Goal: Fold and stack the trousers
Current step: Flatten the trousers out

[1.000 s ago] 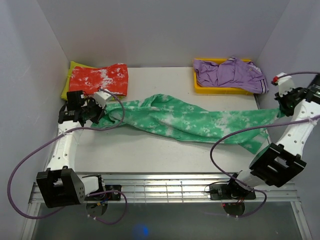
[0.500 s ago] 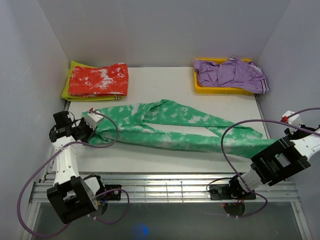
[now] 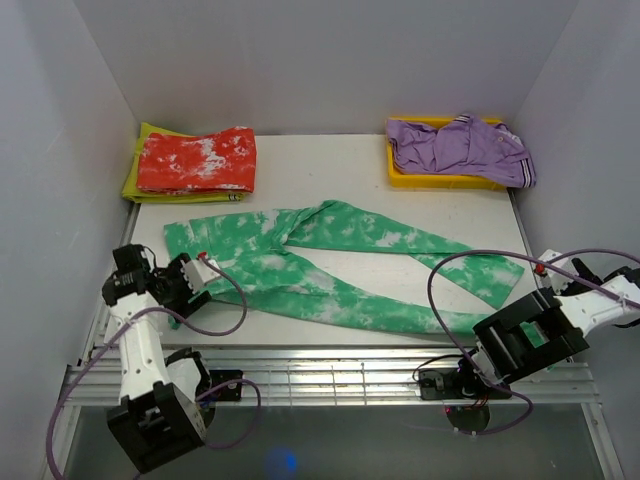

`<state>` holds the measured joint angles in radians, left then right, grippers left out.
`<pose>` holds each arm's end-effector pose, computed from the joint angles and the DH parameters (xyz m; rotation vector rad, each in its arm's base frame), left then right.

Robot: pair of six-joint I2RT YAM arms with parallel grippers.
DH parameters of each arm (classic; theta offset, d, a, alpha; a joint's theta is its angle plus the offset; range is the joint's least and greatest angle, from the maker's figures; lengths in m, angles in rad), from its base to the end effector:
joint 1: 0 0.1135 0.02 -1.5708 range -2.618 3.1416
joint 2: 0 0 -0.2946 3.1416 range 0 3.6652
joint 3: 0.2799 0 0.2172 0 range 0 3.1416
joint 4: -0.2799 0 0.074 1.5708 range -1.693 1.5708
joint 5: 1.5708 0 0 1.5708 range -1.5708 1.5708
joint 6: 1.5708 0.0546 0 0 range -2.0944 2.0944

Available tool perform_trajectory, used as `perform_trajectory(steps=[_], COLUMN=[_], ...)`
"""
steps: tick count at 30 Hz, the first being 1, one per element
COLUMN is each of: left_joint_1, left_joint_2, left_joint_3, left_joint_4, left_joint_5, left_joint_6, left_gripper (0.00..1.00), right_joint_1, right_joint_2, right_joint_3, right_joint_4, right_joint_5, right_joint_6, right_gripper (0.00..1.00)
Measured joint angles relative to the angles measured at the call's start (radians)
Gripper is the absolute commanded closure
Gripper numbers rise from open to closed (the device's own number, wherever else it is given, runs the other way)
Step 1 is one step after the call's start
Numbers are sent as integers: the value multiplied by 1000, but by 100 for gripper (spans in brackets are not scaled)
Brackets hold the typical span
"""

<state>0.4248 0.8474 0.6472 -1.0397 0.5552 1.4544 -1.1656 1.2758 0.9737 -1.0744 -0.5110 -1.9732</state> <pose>0.0853 0.0070 0.2377 1.3363 2.1203 -0.0835 0.0935 -0.1503 0.2712 -1.0906 2.3827 -0.2543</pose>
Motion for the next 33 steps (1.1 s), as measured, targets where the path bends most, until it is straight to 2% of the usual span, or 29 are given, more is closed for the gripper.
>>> perform_trajectory(steps=[2, 5, 8, 14, 18, 21, 25, 28, 31, 32, 33], left_joint_1=[1, 10, 14, 14, 15, 16, 17, 17, 17, 17, 16], left_joint_2=[93, 248, 344, 501, 689, 788, 880, 939, 991, 1003, 1012], left_joint_3=[132, 349, 483, 566, 634, 660, 708, 768, 812, 820, 826], left_joint_4=[-63, -110, -114, -43, 7, 32, 48, 62, 88, 91, 96], left_joint_5=[31, 97, 166, 226, 215, 211, 200, 197, 195, 193, 193], left_joint_6=[-51, -129, -222, -439, -551, -617, -689, -725, -765, -774, -783], left_gripper=[2, 2, 2, 2, 3, 3, 3, 3, 3, 3, 3], right_joint_1=[5, 28, 100, 451, 629, 683, 722, 751, 793, 811, 829], right_joint_2=[0, 2, 12, 40, 162, 288, 469, 509, 509, 509, 507], right_joint_3=[51, 156, 242, 216, 186, 201, 266, 272, 237, 212, 183], right_joint_4=[-9, -23, -26, 98, 195, 238, 265, 271, 303, 320, 338], right_joint_5=[-34, -90, -122, -83, -11, 35, 98, 132, 166, 180, 194], right_joint_6=[-6, -6, 9, 272, 443, 517, 578, 590, 591, 587, 578], right_gripper=[9, 9, 7, 3, 0, 0, 7, 8, 19, 36, 45])
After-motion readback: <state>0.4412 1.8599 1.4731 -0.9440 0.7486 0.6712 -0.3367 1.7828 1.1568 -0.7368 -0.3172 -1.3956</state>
